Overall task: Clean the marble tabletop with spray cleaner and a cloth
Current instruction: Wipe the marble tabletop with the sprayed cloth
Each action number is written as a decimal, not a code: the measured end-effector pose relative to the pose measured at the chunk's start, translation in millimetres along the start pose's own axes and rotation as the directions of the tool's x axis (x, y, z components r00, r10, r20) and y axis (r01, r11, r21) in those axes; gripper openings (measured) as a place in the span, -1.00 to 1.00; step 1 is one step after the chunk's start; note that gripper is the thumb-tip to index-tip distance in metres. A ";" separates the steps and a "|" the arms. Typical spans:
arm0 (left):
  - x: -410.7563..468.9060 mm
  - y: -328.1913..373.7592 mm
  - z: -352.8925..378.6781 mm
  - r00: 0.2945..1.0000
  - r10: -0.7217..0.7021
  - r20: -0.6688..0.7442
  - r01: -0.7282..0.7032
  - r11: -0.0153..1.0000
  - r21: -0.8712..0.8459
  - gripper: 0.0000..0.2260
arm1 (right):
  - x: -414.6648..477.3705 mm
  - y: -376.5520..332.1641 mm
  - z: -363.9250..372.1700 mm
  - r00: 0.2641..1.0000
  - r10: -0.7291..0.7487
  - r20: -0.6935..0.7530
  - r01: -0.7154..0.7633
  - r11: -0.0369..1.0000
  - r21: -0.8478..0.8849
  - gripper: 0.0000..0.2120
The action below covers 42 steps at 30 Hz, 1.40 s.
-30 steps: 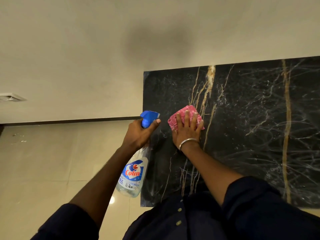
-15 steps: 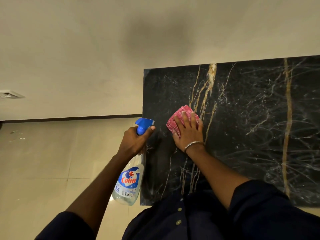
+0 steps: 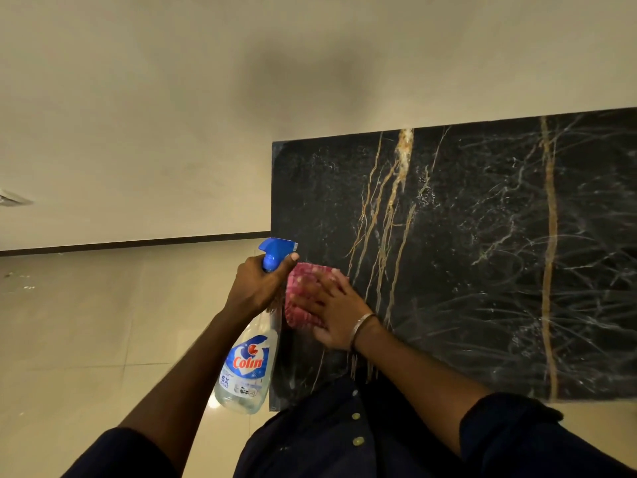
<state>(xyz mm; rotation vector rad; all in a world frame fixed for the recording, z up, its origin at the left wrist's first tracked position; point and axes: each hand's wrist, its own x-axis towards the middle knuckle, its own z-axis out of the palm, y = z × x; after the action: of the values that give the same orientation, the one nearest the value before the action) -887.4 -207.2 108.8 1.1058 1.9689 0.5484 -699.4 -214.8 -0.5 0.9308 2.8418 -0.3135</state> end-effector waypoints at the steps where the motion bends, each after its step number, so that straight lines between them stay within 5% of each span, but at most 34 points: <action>1: -1.2 1.0 2.5 1.000 0.007 0.010 -0.007 1.000 0.007 -0.62 | -10.4 10.8 -2.5 0.997 0.079 -0.013 -0.079 0.997 -0.003 -0.26; 6: -2.9 3.5 13.6 0.999 0.007 0.050 -0.008 1.000 0.010 -0.65 | -50.1 47.6 -10.5 0.855 0.515 -0.059 -0.510 0.856 0.082 -0.31; 10: -5.6 3.7 15.8 0.999 0.021 0.047 -0.020 1.000 -0.020 -0.65 | -54.9 42.8 -8.7 0.788 0.613 -0.057 -0.601 0.786 0.141 -0.34; 20: -9.9 7.2 19.1 0.997 0.024 0.071 -0.024 1.000 0.004 -0.64 | -72.8 45.1 -7.4 0.987 0.158 -0.040 -0.156 0.986 0.061 -0.41; 26: -24.2 9.4 25.5 0.989 0.058 0.136 -0.060 0.998 0.011 -0.72 | -106.5 66.2 -1.3 0.988 0.139 -0.071 -0.135 0.989 0.062 -0.37; 35: -42.6 2.4 40.7 0.985 0.053 0.163 -0.068 0.994 0.091 -0.72 | -26.4 20.0 -11.1 0.979 -0.200 0.042 0.200 0.980 0.011 -0.43; 42: -52.9 -17.1 31.7 0.987 0.008 0.159 -0.010 1.000 0.014 -0.69 | -89.2 73.8 -7.9 0.967 -0.253 0.018 0.254 0.963 -0.093 -0.42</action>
<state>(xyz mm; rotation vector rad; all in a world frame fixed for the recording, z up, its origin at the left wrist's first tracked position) -854.4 -261.5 101.1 1.1324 1.8332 0.4367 -584.5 -205.5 12.8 0.5473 2.9425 -0.2039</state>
